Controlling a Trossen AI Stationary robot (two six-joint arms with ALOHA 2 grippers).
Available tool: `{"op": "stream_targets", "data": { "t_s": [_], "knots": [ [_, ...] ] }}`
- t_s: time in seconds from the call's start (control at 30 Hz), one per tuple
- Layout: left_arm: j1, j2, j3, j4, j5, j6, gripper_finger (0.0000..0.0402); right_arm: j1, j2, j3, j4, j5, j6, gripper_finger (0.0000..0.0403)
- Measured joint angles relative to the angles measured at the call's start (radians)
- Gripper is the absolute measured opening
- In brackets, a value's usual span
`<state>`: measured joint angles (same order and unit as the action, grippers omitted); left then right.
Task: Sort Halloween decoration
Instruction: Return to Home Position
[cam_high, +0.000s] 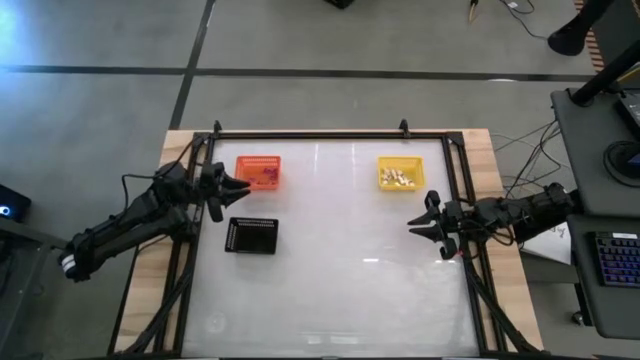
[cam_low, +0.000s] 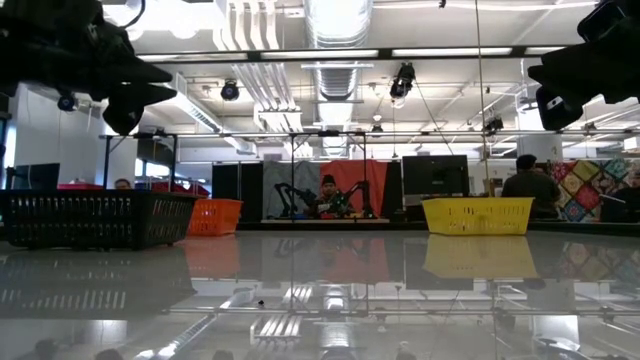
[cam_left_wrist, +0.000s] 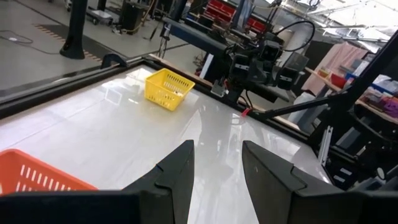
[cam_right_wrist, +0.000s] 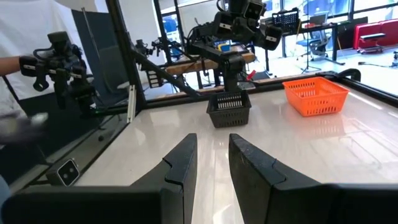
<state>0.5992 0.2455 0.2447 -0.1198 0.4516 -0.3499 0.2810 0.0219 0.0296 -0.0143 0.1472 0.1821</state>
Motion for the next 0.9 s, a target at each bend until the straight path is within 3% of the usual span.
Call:
{"op": "stream_targets", "data": {
  "t_s": [0.33,0.5,0.73,0.9],
  "knots": [
    [0.0,-0.074,-0.002,0.0,0.0,0.006,0.0118,0.0,0.0,0.0,-0.001,0.001,-0.001,0.0082],
    [0.0,-0.157,-0.029,0.029,-0.014,0.158,0.0118,0.0,0.0,-0.001,0.0,0.001,-0.001,0.0082],
    [-0.001,-0.245,-0.133,0.061,-0.316,0.089,0.0118,0.0,0.0,-0.001,0.0,0.001,0.0,0.0082],
    [-0.005,-0.246,-0.222,0.183,-0.351,0.093,0.0118,0.0,0.0,-0.001,-0.001,0.003,-0.001,0.0082]
  ]
}}
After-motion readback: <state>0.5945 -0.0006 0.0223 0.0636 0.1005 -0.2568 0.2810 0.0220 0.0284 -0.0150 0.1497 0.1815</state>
